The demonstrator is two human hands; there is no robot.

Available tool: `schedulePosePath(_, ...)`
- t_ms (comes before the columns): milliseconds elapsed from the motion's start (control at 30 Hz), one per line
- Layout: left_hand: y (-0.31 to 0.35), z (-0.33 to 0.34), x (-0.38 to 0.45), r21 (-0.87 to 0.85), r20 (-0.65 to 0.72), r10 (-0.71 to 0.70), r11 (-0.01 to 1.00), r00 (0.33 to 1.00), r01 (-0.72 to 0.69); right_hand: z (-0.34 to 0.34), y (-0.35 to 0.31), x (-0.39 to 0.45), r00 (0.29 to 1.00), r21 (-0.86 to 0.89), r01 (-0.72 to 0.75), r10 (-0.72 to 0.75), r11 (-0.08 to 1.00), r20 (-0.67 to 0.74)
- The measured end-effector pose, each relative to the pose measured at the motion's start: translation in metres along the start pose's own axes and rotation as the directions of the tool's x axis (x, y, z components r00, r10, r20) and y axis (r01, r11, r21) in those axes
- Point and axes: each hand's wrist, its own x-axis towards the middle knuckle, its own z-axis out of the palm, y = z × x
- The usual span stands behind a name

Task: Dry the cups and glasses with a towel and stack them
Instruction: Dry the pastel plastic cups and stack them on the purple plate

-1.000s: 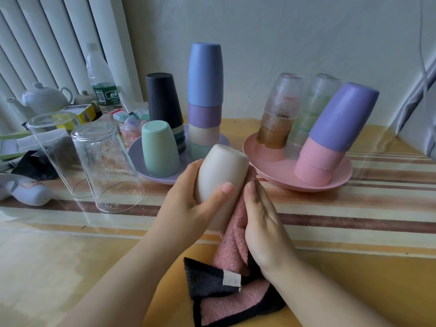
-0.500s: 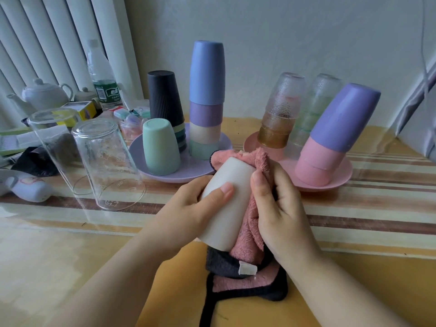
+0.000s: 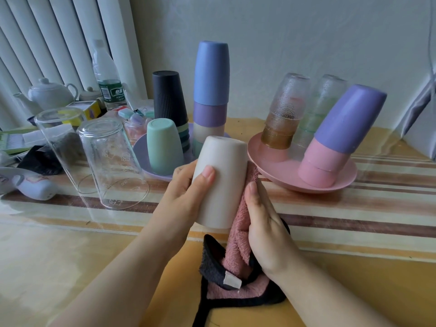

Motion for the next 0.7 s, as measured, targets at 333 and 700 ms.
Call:
schedulePosePath(333,0.001,0.008,-0.001,0.192,-0.178,0.113,0.978,0.977,-0.078,0.000,0.007,0.002,0.998,-0.147,0.061,-0.064,0.987,-0.017)
schedulePosePath(700,0.004,0.004,-0.004,0.096,0.236,-0.098,0.992,0.967,0.077,-0.014,0.016,0.013,0.994,0.023,0.030,-0.027,0.999,-0.101)
